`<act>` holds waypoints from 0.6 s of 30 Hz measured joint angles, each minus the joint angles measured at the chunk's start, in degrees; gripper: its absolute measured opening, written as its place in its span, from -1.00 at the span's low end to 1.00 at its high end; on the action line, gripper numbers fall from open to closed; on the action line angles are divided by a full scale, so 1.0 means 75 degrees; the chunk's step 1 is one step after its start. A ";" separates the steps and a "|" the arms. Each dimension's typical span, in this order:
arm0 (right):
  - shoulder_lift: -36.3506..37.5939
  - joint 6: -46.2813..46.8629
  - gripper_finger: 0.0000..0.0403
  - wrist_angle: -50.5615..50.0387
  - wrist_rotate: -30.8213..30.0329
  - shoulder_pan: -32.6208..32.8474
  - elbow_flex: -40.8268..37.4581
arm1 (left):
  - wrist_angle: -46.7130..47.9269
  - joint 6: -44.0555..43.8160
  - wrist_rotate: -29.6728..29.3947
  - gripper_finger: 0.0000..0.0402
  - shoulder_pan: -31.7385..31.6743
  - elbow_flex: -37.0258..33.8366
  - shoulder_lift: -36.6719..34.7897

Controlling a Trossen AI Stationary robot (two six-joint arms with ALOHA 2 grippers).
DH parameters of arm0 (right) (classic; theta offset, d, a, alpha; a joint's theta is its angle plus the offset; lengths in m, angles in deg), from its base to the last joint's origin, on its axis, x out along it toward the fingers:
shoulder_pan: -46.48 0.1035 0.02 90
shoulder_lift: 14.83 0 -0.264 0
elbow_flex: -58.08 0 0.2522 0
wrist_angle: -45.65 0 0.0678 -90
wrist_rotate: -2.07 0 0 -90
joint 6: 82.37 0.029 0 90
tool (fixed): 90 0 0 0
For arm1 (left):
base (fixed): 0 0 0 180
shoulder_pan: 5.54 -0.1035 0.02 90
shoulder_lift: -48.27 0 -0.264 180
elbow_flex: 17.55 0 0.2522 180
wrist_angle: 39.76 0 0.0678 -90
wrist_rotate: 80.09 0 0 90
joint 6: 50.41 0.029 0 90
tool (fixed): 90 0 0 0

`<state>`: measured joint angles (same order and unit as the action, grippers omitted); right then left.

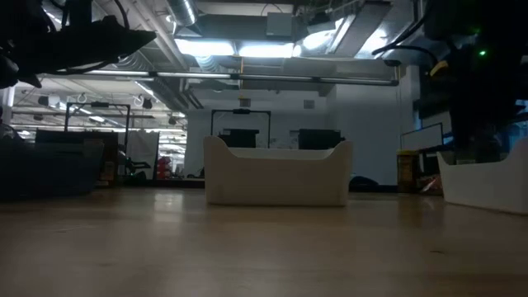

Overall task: Sort spices by type
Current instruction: Put the top right green seasoning bottle into the right white bin

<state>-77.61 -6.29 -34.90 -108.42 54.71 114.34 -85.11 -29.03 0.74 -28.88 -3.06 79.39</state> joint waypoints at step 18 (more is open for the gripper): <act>-0.0051 -0.0239 0.40 -0.1105 0.0177 0.0000 0.0757 | 0.0000 0.0003 0.0003 -0.99 -0.0001 0.0000 -0.0002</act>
<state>-77.99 -8.09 -43.19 -107.10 54.71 120.02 -85.11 -29.01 0.76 -28.89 -3.06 79.38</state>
